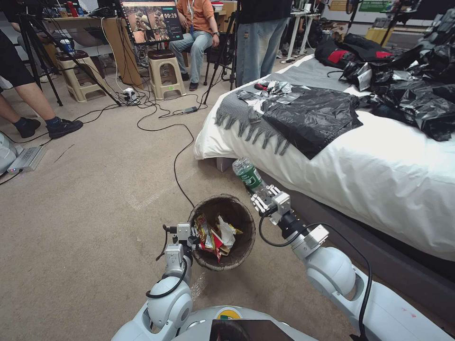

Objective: Pick up the trash bin, then pick up the garbage from the floor and place it into the trash bin.

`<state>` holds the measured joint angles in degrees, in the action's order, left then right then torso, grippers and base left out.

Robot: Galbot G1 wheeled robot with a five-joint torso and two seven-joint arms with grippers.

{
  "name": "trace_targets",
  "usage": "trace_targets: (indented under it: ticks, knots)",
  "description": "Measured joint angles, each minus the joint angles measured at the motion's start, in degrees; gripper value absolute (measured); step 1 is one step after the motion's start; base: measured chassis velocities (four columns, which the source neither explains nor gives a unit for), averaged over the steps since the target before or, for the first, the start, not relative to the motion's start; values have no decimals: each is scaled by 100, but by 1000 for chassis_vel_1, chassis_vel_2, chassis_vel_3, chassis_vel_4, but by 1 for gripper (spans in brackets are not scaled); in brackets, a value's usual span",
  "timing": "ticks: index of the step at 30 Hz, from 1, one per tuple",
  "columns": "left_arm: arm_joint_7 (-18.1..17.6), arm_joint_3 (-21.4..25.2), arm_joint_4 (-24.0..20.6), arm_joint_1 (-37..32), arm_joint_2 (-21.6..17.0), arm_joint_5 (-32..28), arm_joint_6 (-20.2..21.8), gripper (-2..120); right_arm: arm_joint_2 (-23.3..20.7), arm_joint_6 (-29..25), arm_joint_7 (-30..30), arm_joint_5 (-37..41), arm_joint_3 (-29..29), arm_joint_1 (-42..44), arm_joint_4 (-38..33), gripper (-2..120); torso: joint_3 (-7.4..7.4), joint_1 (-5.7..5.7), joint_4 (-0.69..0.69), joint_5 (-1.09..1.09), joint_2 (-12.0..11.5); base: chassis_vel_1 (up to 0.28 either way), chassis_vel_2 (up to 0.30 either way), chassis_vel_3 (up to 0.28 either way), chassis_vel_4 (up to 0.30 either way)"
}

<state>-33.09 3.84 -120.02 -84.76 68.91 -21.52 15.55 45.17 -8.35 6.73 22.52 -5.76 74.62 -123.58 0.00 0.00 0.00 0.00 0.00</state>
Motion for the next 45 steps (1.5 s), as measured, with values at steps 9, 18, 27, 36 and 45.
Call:
trace_targets:
  ticks: [9, 18, 27, 36, 45]
  knots:
    - [-6, -2, -4, 11, 17, 4, 11, 0, 24, -42, 10, -289, 984, -371, 543, 32, 0, 0, 0, 0, 0, 0, 0, 0, 0]
    - [-13, 15, -64, 0, 4, -14, 17, 0, 175, -46, 69, -360, 1685, -840, 1052, 32, 0, 0, 0, 0, 0, 0, 0, 0, 0]
    - [-18, 23, -117, -5, -28, -52, 21, 0, 368, -77, 114, -439, 2098, -1154, 1645, 32, 0, 0, -1, 0, 0, 0, 0, 0, 0]
    - [-23, 21, -131, -7, -22, -58, 22, 0, 464, -74, 176, -469, 2205, -1274, 1848, 45, 0, 0, 0, 0, 0, 0, 0, 0, 0]
    - [-24, 18, -131, -1, 5, -57, 21, 0, 498, -65, 251, -481, 2285, -1326, 1930, 81, 0, 0, 0, 0, 0, 0, 0, 0, 0]
